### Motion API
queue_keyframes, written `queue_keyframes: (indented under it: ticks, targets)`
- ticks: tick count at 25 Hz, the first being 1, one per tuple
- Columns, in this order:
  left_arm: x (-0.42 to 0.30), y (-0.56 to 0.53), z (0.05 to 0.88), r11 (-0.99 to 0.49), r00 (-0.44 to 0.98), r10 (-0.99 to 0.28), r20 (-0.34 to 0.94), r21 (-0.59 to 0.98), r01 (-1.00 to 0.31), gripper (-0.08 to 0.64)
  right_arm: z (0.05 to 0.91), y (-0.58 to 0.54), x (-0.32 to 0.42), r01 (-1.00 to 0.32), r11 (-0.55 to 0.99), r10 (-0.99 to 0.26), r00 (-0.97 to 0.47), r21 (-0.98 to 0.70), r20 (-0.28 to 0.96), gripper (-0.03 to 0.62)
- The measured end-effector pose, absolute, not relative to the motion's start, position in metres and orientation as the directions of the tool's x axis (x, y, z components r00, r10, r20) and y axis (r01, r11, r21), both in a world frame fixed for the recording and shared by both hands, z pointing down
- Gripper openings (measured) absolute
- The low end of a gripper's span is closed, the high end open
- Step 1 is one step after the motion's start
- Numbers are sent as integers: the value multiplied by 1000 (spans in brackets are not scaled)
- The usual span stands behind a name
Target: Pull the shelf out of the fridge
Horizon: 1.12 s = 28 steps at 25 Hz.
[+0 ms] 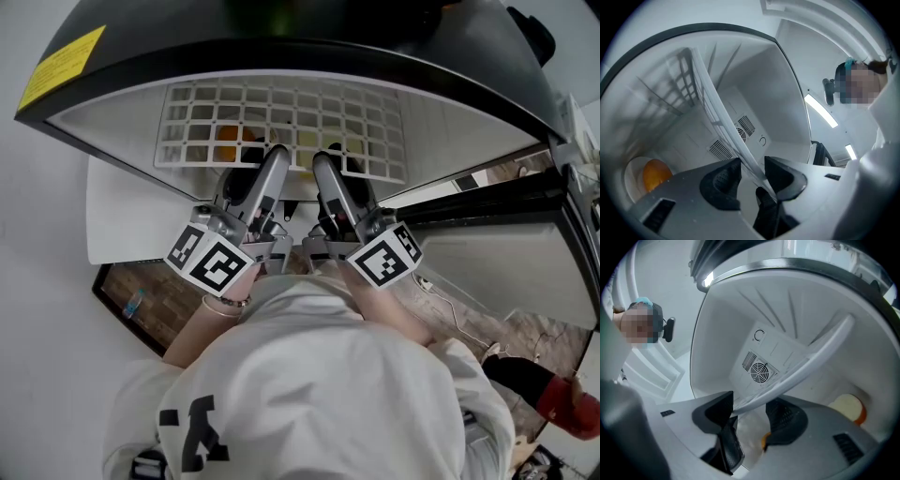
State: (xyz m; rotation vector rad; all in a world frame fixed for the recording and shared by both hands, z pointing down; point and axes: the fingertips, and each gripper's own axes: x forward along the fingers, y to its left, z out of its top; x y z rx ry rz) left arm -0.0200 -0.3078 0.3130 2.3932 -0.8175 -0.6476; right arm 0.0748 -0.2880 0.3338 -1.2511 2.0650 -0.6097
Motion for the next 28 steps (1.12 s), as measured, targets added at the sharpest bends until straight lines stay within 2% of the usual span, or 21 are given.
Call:
queue_keyframes:
  ticks: [13, 19, 28]
  targets:
    - [-21, -304, 313, -692, 720, -637, -277, 616, -375, 156, 334, -283, 76, -585, 430, -902, -301, -688, -308, 222]
    - [-23, -302, 317, -663, 695, -670, -260, 631, -403, 152, 338, -282, 76, -555, 412, -908, -317, -723, -274, 207]
    - [-30, -272, 312, -654, 665, -697, -269, 620, -434, 147, 335, -252, 71, -520, 441, -894, -330, -731, -304, 193]
